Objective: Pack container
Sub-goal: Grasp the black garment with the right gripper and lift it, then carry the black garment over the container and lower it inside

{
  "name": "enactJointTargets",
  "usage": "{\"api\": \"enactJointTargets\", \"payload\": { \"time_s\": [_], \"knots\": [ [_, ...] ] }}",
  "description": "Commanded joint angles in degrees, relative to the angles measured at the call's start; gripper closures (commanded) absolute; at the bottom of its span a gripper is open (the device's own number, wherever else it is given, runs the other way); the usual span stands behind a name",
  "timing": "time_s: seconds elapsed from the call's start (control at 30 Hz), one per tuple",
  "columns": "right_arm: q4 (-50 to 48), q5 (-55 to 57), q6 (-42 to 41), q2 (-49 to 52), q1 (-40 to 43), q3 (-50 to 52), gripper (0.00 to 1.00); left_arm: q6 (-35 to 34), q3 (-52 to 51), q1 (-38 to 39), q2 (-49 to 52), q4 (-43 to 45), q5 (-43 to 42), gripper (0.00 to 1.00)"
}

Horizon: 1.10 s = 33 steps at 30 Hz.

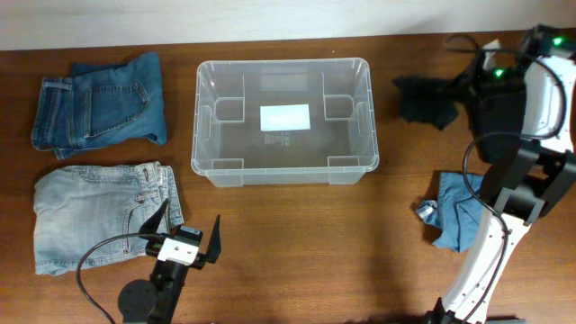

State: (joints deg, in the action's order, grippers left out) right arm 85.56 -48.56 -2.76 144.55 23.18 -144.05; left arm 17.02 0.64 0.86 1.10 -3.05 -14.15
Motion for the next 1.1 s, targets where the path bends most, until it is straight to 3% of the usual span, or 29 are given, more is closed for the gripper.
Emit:
{"api": "enactJointTargets", "payload": {
  "time_s": [0.0, 0.1, 0.27, 0.53, 0.77, 1.07],
  "knots": [
    [5.05, -9.57, 0.37, -2.51, -0.63, -10.16, 0.96, 0.66, -0.11, -0.28, -0.33, -0.44, 0.00, 0.01],
    [11.02, -9.53, 0.35, -4.22, -1.86, -18.51, 0.96, 0.63, -0.11, -0.28, -0.33, -0.44, 0.00, 0.01],
    [11.74, -8.09, -4.02, -9.68, -6.88, -26.93, 0.96, 0.63, -0.11, -0.28, -0.33, -0.44, 0.00, 0.01],
    [11.74, 16.52, -11.96, -19.39, -26.82, -28.63, 0.96, 0.63, -0.11, -0.28, -0.33, -0.44, 0.00, 0.01],
    [8.85, 32.76, -20.55, -15.52, -43.52, -28.26, 0.96, 0.66, -0.11, -0.28, -0.33, -0.44, 0.00, 0.01],
    [3.08, 34.27, -24.83, -7.17, -53.96, -27.74, 0.96, 0.63, -0.11, -0.28, -0.33, -0.44, 0.00, 0.01]
  ]
}}
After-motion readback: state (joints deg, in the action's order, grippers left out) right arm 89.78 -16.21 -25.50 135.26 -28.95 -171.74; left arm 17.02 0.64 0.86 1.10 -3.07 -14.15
